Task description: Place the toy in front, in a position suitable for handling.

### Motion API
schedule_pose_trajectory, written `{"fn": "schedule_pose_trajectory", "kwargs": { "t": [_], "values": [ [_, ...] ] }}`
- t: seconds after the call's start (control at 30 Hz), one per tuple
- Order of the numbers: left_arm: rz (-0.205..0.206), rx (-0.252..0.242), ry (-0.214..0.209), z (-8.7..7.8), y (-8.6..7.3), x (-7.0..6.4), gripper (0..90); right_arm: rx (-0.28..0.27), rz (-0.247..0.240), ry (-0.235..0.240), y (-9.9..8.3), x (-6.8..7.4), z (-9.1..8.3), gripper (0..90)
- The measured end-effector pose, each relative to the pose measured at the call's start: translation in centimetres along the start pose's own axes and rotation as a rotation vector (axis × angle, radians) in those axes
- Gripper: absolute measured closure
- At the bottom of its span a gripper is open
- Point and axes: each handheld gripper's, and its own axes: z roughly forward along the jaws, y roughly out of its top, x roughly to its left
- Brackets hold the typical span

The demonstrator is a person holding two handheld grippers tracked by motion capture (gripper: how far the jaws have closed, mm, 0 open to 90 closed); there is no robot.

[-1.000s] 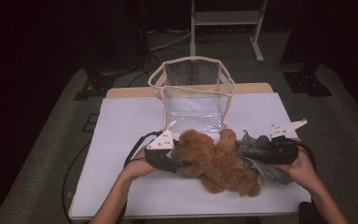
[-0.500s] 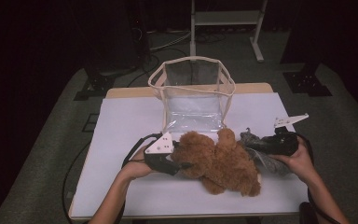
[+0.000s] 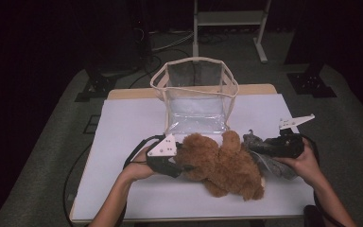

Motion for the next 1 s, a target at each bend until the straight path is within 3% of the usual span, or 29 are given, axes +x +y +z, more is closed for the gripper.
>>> {"fn": "schedule_pose_trajectory", "kwargs": {
  "t": [0.2,0.4,0.53,0.6,0.73,0.87,0.93,1.0],
  "values": [
    [0.028,0.004,-0.001,0.3,1.0,-0.1,36.1,-0.025,-0.123,0.044,3.2,3.6,-0.2,73.7],
    [0.040,0.011,0.000,0.4,1.2,-0.2,36.0,0.009,-0.204,0.056,5.6,5.3,2.0,73.7],
    [0.021,0.020,0.002,0.4,0.7,-0.2,36.1,0.067,-0.174,0.037,4.0,4.6,2.9,73.6],
    [0.011,0.007,-0.001,0.5,0.5,-0.1,36.1,0.059,-0.154,0.043,3.3,4.4,2.7,73.6],
    [0.023,0.005,0.001,0.8,1.0,-0.1,36.1,0.037,-0.189,0.043,4.6,5.4,2.3,73.6],
    [0.033,-0.002,-0.003,0.9,1.5,-0.2,36.1,0.039,-0.257,0.053,7.1,7.0,3.5,73.5],
    [0.034,0.009,-0.003,1.0,1.4,-0.3,36.0,0.064,-0.277,0.047,7.2,7.3,4.4,73.4],
    [0.029,0.013,-0.002,1.0,1.2,-0.2,36.0,0.077,-0.264,0.046,6.7,7.0,4.8,73.4]
  ]
}}
